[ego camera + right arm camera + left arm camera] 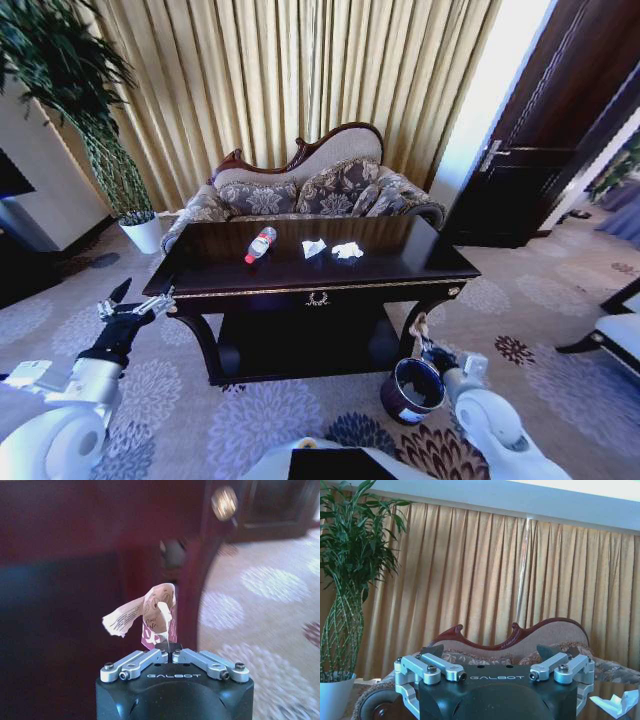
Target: Move to the front of the table and place the trash on the table into the trash bin.
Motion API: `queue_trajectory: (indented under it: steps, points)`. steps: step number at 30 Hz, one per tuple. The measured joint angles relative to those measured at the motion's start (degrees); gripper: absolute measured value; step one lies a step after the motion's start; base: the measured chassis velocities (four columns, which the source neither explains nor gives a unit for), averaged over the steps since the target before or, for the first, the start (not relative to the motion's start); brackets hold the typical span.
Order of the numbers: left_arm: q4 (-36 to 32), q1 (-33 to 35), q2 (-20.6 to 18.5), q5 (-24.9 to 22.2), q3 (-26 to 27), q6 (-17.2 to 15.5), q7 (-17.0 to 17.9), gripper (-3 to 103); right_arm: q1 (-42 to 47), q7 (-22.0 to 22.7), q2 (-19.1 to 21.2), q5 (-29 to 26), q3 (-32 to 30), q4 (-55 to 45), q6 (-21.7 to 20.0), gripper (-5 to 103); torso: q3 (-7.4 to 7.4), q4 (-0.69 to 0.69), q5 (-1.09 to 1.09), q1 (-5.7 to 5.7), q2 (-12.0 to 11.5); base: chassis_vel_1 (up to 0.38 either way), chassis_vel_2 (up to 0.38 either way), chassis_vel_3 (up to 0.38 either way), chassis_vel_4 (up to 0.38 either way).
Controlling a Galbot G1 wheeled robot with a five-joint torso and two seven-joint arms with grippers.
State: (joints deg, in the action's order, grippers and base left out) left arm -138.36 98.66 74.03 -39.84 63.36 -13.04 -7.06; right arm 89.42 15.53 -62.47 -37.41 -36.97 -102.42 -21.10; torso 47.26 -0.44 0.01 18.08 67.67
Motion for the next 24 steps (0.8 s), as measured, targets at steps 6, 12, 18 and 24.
queue_trajectory:
  steps: [6,12,18,24]
  points:
    - [0.1,0.4,0.1,0.0,0.2,0.6,0.0,100,-9.8,1.1,2.0,4.4,4.7,14.4,0.0,0,0.00,0.03,-0.01,0.00,0.0,0.000,0.000,0.000,0.000]
    - [-0.2,0.4,0.2,0.0,0.5,0.7,0.0,100,-13.4,1.2,1.8,6.7,5.6,22.7,-0.5,0,0.00,0.01,-0.01,0.00,0.0,0.000,0.000,0.000,0.000]
    - [-0.3,0.4,0.4,-0.1,0.5,0.7,-0.1,100,-14.5,1.2,0.9,9.9,5.5,27.8,0.2,0,0.00,0.00,-0.01,0.00,0.0,0.000,0.000,0.000,0.000]
    - [-0.9,0.8,0.5,-0.7,0.9,0.8,-0.1,100,-14.6,1.2,-0.1,11.8,5.1,29.2,0.6,3,0.00,0.01,-0.01,0.00,0.0,0.000,0.000,0.000,0.000]
